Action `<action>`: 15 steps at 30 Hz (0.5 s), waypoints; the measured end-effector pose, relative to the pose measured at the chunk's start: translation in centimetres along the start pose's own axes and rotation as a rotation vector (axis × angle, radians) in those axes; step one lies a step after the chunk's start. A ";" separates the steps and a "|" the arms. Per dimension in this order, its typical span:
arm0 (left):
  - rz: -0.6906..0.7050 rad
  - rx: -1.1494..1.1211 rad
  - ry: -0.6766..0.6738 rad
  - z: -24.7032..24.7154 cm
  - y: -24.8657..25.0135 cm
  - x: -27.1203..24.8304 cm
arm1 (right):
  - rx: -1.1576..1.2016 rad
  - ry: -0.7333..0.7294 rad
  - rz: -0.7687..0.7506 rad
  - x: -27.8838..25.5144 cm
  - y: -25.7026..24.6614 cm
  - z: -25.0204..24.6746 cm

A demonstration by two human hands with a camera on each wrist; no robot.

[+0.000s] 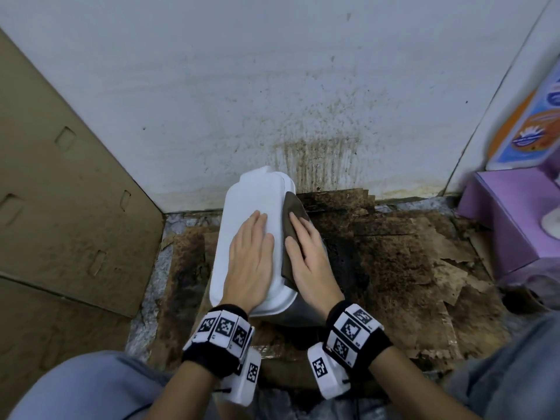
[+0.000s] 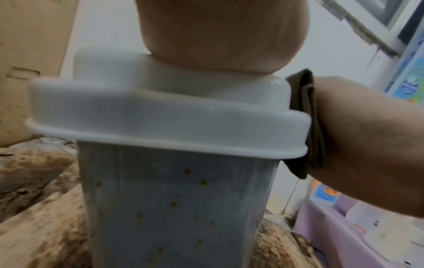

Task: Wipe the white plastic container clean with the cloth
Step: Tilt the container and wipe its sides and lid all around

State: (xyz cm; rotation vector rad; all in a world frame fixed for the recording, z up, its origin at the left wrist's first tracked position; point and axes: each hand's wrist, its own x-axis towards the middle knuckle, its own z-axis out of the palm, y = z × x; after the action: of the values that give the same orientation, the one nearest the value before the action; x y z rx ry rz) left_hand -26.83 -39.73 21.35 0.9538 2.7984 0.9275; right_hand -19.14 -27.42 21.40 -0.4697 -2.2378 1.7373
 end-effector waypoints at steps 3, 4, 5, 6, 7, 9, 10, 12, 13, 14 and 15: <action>0.014 -0.004 -0.031 0.3 1.8 -0.1 | -0.038 -0.027 0.023 0.0 0.2 -1.3; -0.001 -0.055 -0.038 0.3 2.5 -0.1 | -0.057 -0.031 0.031 0.1 0.3 -1.8; -0.027 -0.127 -0.042 0.3 3.0 -0.1 | -0.073 -0.037 0.039 0.1 0.3 -2.3; -0.067 -0.224 -0.047 0.2 3.6 0.0 | -0.082 -0.044 0.049 0.1 0.3 -2.7; -0.114 -0.346 -0.055 0.1 3.9 0.0 | -0.083 -0.053 0.065 0.1 0.3 -3.3; -0.192 -0.604 -0.057 -0.1 4.4 -0.1 | -0.085 -0.073 0.098 -0.1 0.3 -4.4; -0.220 -0.697 -0.046 -0.3 4.5 -0.1 | -0.090 -0.081 0.110 -0.1 0.3 -4.9; -0.238 -0.745 -0.008 -0.8 4.4 0.0 | -0.101 -0.092 0.135 -0.3 0.4 -6.0; -0.232 -0.697 0.014 -1.1 4.2 0.1 | -0.104 -0.099 0.152 -0.3 0.5 -6.5; -0.223 -0.606 0.032 -1.3 3.9 0.1 | -0.102 -0.104 0.171 -0.4 0.5 -7.0; -0.216 -0.487 0.047 -1.5 3.7 0.2 | -0.096 -0.109 0.193 -0.4 0.6 -7.6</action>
State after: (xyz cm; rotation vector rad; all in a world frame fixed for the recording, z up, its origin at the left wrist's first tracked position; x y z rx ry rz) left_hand -25.32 -38.13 24.66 0.5543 2.4521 1.5041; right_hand -15.62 -20.73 22.64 -0.6457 -2.4325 1.7922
